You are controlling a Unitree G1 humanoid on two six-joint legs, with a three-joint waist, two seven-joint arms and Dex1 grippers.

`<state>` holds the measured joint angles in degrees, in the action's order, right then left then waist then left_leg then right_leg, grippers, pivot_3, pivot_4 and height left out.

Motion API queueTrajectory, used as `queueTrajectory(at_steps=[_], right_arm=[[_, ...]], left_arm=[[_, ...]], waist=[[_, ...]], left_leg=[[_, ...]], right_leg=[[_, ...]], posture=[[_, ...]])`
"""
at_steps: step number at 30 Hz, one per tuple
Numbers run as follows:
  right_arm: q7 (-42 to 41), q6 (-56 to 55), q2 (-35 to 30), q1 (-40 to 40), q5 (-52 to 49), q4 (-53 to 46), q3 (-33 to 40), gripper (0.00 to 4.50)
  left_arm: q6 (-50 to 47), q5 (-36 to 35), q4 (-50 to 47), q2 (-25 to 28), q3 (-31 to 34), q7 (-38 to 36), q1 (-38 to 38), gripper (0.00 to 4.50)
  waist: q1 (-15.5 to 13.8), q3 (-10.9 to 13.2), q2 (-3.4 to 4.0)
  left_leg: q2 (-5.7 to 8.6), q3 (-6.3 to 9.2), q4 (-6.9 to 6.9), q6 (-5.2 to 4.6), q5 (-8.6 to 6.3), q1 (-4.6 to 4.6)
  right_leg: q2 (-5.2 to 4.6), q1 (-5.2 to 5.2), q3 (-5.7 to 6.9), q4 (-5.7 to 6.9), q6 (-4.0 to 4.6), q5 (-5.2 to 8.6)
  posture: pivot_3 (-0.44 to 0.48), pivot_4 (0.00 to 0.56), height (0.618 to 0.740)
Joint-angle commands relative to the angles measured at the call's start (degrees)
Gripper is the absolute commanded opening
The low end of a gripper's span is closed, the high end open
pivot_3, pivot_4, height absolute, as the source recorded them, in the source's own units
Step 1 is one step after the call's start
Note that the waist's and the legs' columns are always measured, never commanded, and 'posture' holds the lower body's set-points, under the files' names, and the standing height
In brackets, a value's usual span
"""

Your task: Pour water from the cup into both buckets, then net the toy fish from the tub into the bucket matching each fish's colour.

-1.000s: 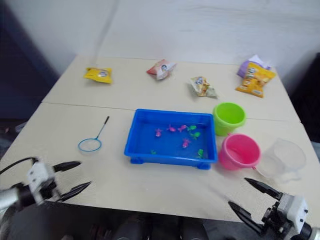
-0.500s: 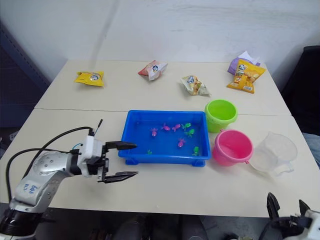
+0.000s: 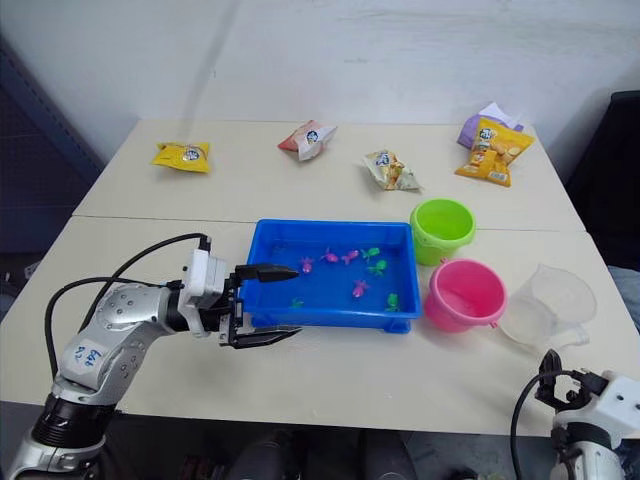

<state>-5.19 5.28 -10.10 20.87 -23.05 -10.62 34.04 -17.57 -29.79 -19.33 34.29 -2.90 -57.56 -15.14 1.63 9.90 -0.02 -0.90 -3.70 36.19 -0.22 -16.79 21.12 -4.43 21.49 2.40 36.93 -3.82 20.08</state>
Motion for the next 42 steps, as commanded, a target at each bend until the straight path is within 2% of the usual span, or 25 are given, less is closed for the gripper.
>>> queueTrajectory(at_steps=[1,18,27,31,34,40,42], right_arm=[[2.3,-1.5,-0.4,-0.7,2.5,0.0,0.5,4.5],[14.6,-3.3,2.9,-10.5,5.0,4.9,1.6,4.5],[16.6,-6.0,1.9,-18.8,1.5,13.6,3.7,4.5],[13.2,-8.2,1.1,-21.4,-0.2,16.9,4.0,4.5],[11.4,-10.1,0.2,-22.6,-0.6,19.1,3.9,3.64],[7.2,-12.6,-0.2,-24.0,-2.4,20.5,3.4,0.71],[5.9,-13.6,-0.1,-23.7,-2.6,19.9,3.1,0.16]], left_arm=[[1.2,0.6,-0.4,0.8,0.9,-0.5,-0.3,4.48],[2.1,2.4,-0.9,0.1,0.7,1.6,0.4,4.48],[3.3,3.8,-1.8,-0.9,0.3,3.7,1.8,4.48],[3.9,4.3,-1.7,-1.3,0.6,4.6,2.1,4.48],[4.2,4.6,-1.5,-1.4,0.7,4.9,2.3,4.5],[4.7,5.0,-1.2,-1.6,0.6,5.1,2.5,4.5],[4.9,5.2,-1.1,-1.8,0.4,5.2,2.6,4.5]], waist=[[-0.1,0.0,0.0],[0.0,0.0,-0.01],[0.1,0.0,-0.02],[0.1,0.0,-0.04],[0.1,0.0,-0.04],[0.0,0.0,-0.04],[0.1,0.0,-0.03]], left_leg=[[0.0,0.01,0.0,0.03,0.02,0.0],[0.0,0.0,0.0,0.11,0.08,0.0],[0.0,-0.04,0.01,0.1,0.09,-0.02],[0.0,-0.04,0.01,0.08,0.09,0.01],[0.0,-0.05,0.0,0.06,0.09,0.0],[0.0,-0.04,0.01,0.05,0.1,0.01],[0.0,-0.04,0.0,0.05,0.1,0.03]], right_leg=[[0.0,0.0,0.01,0.0,0.0,0.0],[0.01,0.01,-0.02,0.04,-0.02,0.0],[0.03,0.02,-0.06,0.08,-0.02,0.0],[0.02,0.02,-0.05,0.06,-0.02,0.0],[0.03,0.02,-0.06,0.06,-0.03,-0.01],[0.02,0.02,-0.05,0.06,-0.03,-0.01],[0.02,0.02,-0.04,0.05,-0.04,-0.01]], posture=[[0.0,0.15,0.738],[0.0,0.15,0.738],[0.0,0.15,0.738],[0.0,0.15,0.738],[0.0,0.15,0.738],[0.0,0.15,0.738],[0.0,0.15,0.738]])
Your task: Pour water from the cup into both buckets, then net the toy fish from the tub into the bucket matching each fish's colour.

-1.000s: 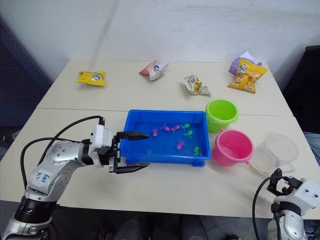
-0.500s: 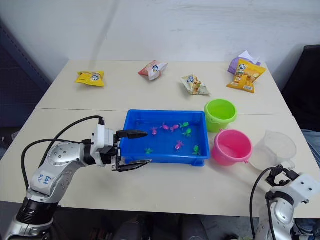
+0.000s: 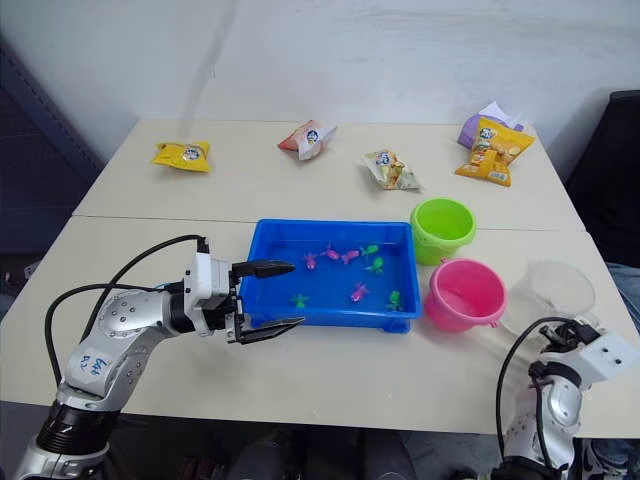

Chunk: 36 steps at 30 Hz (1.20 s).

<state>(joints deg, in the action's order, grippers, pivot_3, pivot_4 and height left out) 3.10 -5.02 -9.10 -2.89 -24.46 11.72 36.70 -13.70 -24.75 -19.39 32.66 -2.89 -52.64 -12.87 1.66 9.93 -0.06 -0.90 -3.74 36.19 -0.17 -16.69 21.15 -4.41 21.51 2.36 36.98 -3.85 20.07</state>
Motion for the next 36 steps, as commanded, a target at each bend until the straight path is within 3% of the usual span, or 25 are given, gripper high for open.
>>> queueTrajectory(at_steps=[1,7,16,22,36], right_arm=[[-2.7,-3.7,-1.4,0.6,-0.7,-3.0,0.3,0.16],[-4.4,-1.7,-5.7,5.5,3.4,-9.7,-1.6,0.16],[-9.8,10.3,-19.9,13.0,2.1,-24.3,1.8,0.16],[-14.2,15.3,-30.6,19.0,11.9,-31.2,1.6,0.16],[-15.8,12.1,-33.1,19.8,27.7,-33.5,-1.8,0.16]], left_arm=[[1.1,0.3,-1.0,-0.2,0.4,0.3,0.4,4.5],[1.7,0.7,-0.1,0.1,0.2,-0.6,0.7,4.5],[2.5,0.3,4.5,0.7,0.2,-4.4,-2.0,4.5],[2.9,-0.7,7.5,-1.7,-1.3,-6.6,-4.3,4.5],[1.5,-0.9,9.8,-4.7,-3.2,-8.5,-7.5,4.5]], waist=[[0.1,0.0,0.0],[0.0,0.0,0.01],[-0.1,0.1,-0.06],[-0.2,0.1,-0.14],[-0.3,0.2,-0.29]], left_leg=[[0.0,-0.01,0.0,0.0,0.0,-0.01],[0.0,0.0,-0.01,-0.01,-0.01,0.01],[-0.01,0.01,-0.04,-0.03,-0.02,-0.03],[0.04,-0.01,-0.02,-0.02,-0.01,0.02],[0.06,-0.02,0.02,0.05,0.03,0.03]], right_leg=[[0.0,0.0,-0.01,0.0,0.0,0.0],[-0.01,0.0,-0.01,-0.01,0.0,0.0],[0.03,0.0,0.0,-0.04,-0.01,0.0],[0.01,-0.01,0.0,-0.1,-0.12,0.01],[0.02,-0.02,0.0,-0.11,-0.18,0.0]], posture=[[0.0,0.15,0.738],[0.0,0.15,0.738],[0.0,0.15,0.738],[0.0,0.15,0.738],[0.0,0.15,0.738]])
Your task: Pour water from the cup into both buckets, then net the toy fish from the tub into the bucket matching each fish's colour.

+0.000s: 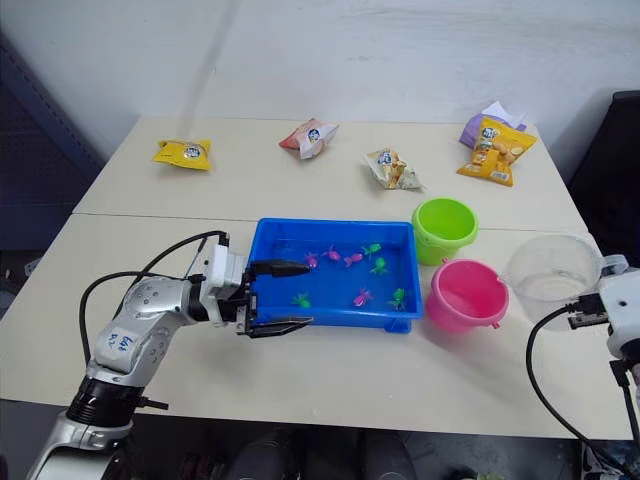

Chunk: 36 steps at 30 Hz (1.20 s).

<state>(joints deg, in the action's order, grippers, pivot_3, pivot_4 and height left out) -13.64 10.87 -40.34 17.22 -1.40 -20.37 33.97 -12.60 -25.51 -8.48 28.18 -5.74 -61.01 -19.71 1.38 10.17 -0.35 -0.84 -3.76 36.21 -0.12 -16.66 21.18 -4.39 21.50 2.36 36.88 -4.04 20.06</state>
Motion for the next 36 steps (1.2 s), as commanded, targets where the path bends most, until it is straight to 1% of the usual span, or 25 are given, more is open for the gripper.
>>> queueTrajectory(at_steps=[1,10,16,26,36], right_arm=[[1.2,-4.7,-2.0,-0.5,6.3,-1.0,0.7,0.16],[1.8,-8.9,-1.7,-2.7,12.9,2.1,-0.2,0.16],[2.0,-8.8,-1.7,-4.3,16.0,3.6,-1.2,0.16],[1.7,-13.2,-4.3,-5.6,21.0,6.8,-1.5,0.16],[1.7,-17.1,-8.1,-7.4,23.7,10.7,-1.3,0.16]], left_arm=[[0.3,-0.1,-1.2,-0.4,-0.3,0.0,-0.6,4.5],[0.0,0.2,-2.1,-1.1,-0.8,1.3,0.2,4.5],[-0.7,-0.8,-2.8,-2.7,-1.2,2.8,0.5,4.5],[-1.3,-0.4,-3.6,-5.1,-1.8,4.6,0.8,4.5],[-1.3,-0.7,-3.4,-5.7,-2.2,4.6,0.8,4.5]], waist=[[0.0,0.0,0.0],[0.0,0.0,-0.02],[-0.1,0.0,-0.03],[0.0,0.0,-0.03],[0.0,0.0,-0.04]], left_leg=[[0.0,0.0,0.01,0.0,0.0,0.0],[0.01,0.0,0.03,0.05,0.03,0.0],[0.02,0.0,0.04,0.07,0.05,0.01],[0.02,-0.01,0.06,0.09,0.08,-0.01],[0.02,-0.02,0.1,0.09,0.1,0.0]], right_leg=[[0.0,0.0,0.0,0.0,0.0,0.0],[0.0,-0.01,0.0,0.01,-0.01,0.0],[0.0,-0.01,0.0,0.01,-0.01,0.0],[0.03,-0.02,0.0,0.02,-0.01,0.0],[0.03,-0.02,-0.02,0.02,-0.01,0.0]], posture=[[0.0,0.15,0.738],[0.0,0.15,0.738],[0.0,0.15,0.738],[0.0,0.15,0.738],[0.0,0.15,0.738]])
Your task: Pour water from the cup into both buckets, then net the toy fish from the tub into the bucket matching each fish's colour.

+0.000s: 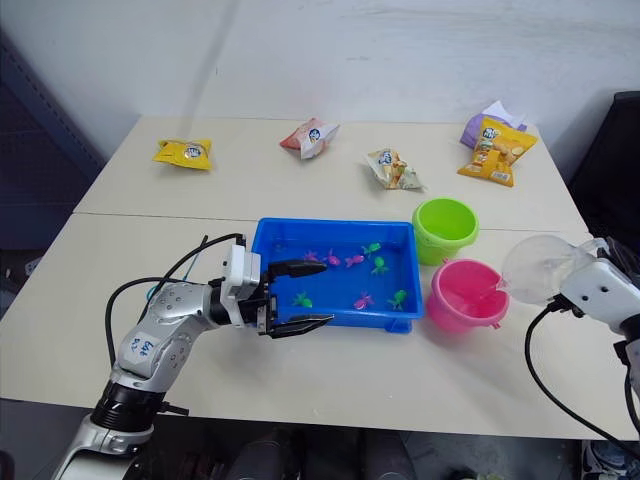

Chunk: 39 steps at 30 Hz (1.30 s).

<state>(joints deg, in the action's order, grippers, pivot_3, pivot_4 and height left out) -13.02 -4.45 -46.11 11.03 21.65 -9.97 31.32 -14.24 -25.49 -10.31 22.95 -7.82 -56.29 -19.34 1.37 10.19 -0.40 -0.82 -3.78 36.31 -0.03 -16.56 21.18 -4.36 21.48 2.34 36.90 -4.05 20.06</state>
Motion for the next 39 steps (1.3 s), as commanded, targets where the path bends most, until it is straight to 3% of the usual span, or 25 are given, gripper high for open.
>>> queueTrajectory(at_steps=[1,39], right_arm=[[1.0,-2.2,-2.7,-1.4,0.9,0.7,1.3,0.16],[3.3,-6.8,-4.6,-6.4,7.7,0.6,0.1,0.16]], left_arm=[[0.2,-0.8,-1.6,-0.5,-0.1,-0.1,0.4,4.5],[2.3,0.7,0.6,-3.0,-0.4,0.3,-0.9,4.5]], waist=[[0.0,0.0,0.0],[0.1,0.0,0.0]], left_leg=[[0.0,-0.01,0.01,0.0,0.0,0.0],[-0.01,-0.01,0.09,0.05,0.09,0.0]], right_leg=[[0.0,0.0,0.0,0.0,0.0,0.0],[0.03,-0.01,-0.02,0.04,-0.01,0.0]], posture=[[0.0,0.15,0.738],[0.0,0.15,0.738]])
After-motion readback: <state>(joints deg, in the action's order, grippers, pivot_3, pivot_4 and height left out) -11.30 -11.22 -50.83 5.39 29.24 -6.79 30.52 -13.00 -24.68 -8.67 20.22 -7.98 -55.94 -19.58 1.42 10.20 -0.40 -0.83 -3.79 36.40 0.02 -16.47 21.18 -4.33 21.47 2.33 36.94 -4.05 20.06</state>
